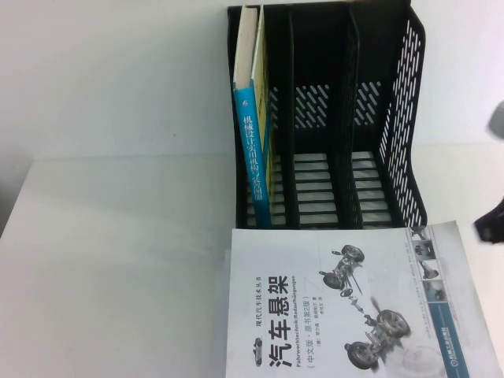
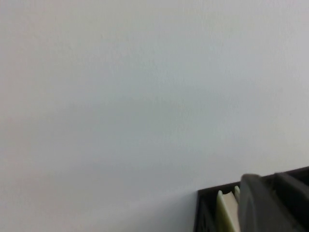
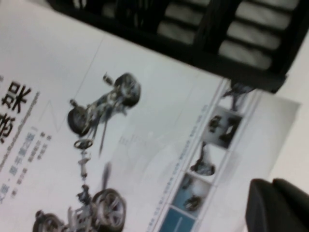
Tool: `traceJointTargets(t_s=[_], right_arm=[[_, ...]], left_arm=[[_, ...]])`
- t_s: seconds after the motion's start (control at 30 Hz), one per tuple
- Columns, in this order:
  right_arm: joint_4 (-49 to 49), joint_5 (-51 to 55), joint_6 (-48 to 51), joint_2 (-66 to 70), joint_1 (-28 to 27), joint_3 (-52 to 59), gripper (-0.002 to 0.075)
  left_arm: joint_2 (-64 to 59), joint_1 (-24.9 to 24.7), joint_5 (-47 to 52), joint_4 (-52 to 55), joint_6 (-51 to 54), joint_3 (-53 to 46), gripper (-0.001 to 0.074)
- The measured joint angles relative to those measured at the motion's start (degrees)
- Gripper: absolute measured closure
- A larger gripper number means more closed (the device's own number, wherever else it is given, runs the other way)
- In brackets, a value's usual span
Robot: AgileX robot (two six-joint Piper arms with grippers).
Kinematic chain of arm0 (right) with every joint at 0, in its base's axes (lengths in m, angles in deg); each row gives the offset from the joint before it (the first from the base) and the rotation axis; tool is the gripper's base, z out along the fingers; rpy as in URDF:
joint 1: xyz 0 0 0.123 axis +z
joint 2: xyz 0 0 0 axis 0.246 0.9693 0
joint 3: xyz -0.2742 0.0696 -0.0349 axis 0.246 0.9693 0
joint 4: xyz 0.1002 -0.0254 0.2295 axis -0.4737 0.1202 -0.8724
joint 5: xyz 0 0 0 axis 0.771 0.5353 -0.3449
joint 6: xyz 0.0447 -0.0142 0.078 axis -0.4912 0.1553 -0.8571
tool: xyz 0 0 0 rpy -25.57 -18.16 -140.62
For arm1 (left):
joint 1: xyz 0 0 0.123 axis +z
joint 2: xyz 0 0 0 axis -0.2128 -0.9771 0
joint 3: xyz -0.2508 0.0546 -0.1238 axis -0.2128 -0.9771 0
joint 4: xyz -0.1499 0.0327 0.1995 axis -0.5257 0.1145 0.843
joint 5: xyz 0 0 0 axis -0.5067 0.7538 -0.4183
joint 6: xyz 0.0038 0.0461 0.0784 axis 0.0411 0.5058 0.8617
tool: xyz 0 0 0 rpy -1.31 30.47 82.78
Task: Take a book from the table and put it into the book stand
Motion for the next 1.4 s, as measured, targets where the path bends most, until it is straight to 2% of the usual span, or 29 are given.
traceJointTargets(t_s=[0.1, 0.27, 0.43, 0.57, 0.8, 0.93, 1.0, 1.1, 1.4], right_arm=[[6.2, -2.9, -5.1, -5.1, -1.1, 0.0, 0.0729], [17.3, -8.1, -17.2, -16.8, -4.9, 1.0, 0.0729], [19.5, -14.7, -20.5, -29.8, -5.7, 8.4, 0.0729], [20.6, -16.3, -20.9, -41.8, -5.7, 17.3, 0.0729], [20.8, -21.2, -21.1, -64.6, -5.7, 30.3, 0.0729], [20.8, -17.6, -22.2, -72.2, -5.7, 35.2, 0.0729], [20.8, -16.1, -23.1, -73.5, -5.7, 36.1, 0.0729], [21.0, -16.2, -23.4, -73.9, -5.7, 36.2, 0.0729], [21.0, -16.2, -23.6, -73.9, -5.7, 36.3, 0.0729]], left_arm=[[3.5, 0.0, 3.0, 0.2, 0.7, 0.0, 0.0717], [11.0, 0.0, 8.9, -2.6, 4.4, -0.4, 0.0732], [19.9, 0.0, 7.1, -8.7, 9.3, -8.2, 0.0734], [27.3, 0.0, 3.3, -10.9, 10.2, -20.1, 0.0735], [41.1, 0.0, -12.7, -19.9, 10.3, -52.0, 0.0736], [48.1, 0.0, -22.1, -21.8, 10.4, -67.7, 0.0736], [50.8, 0.0, -25.0, -22.2, 10.6, -72.3, 0.0736], [52.7, 0.0, -26.6, -22.2, 11.0, -75.5, 0.0737], [53.8, 0.0, -25.7, -22.6, 11.4, -75.9, 0.0737]])
